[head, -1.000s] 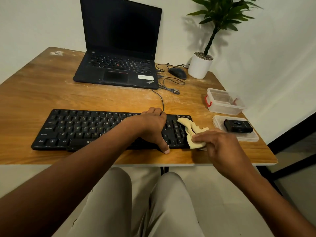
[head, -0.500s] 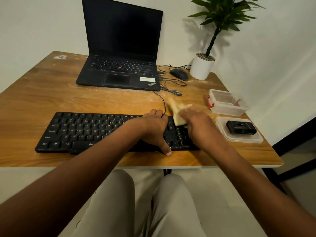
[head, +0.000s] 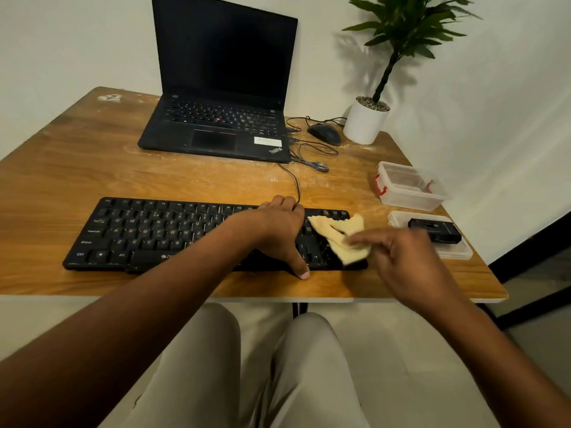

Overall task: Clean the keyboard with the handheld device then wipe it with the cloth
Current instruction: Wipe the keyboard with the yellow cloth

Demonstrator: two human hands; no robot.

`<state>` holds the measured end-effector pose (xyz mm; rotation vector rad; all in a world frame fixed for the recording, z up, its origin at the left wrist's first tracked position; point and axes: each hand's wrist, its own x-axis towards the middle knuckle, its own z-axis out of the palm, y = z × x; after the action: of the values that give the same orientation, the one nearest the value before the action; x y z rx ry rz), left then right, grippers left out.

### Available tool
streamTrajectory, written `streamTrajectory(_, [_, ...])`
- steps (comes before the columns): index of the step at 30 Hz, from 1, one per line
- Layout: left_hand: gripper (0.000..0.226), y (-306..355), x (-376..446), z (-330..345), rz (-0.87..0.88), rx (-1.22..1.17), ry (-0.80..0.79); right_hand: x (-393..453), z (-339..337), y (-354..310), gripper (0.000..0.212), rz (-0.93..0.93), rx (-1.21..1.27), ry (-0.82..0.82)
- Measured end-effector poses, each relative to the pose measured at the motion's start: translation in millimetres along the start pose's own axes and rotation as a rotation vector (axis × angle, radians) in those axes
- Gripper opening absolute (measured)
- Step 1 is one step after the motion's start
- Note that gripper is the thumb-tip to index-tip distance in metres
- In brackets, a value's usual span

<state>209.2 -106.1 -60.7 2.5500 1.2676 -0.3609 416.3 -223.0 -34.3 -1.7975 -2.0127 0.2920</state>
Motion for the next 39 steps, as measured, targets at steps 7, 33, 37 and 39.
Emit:
streamTrajectory(7, [0.133,1,-3,-1,-0.015,-0.034,0.002,73,-10,-24,0.041,-0.036,0.038,0.437])
streamTrajectory(33, [0.135,0,-1,-1,-0.009,-0.026,-0.005,66,-57,-1,0.043,0.136,0.190,0.366])
streamTrajectory(37, [0.135,0,-2,-1,-0.012,-0.031,-0.005,82,-25,-8,0.049,0.037,0.044,0.332])
streamTrajectory(39, [0.135,1,-2,0,-0.013,-0.024,-0.002,77,2,-7,0.052,0.008,-0.100,0.116])
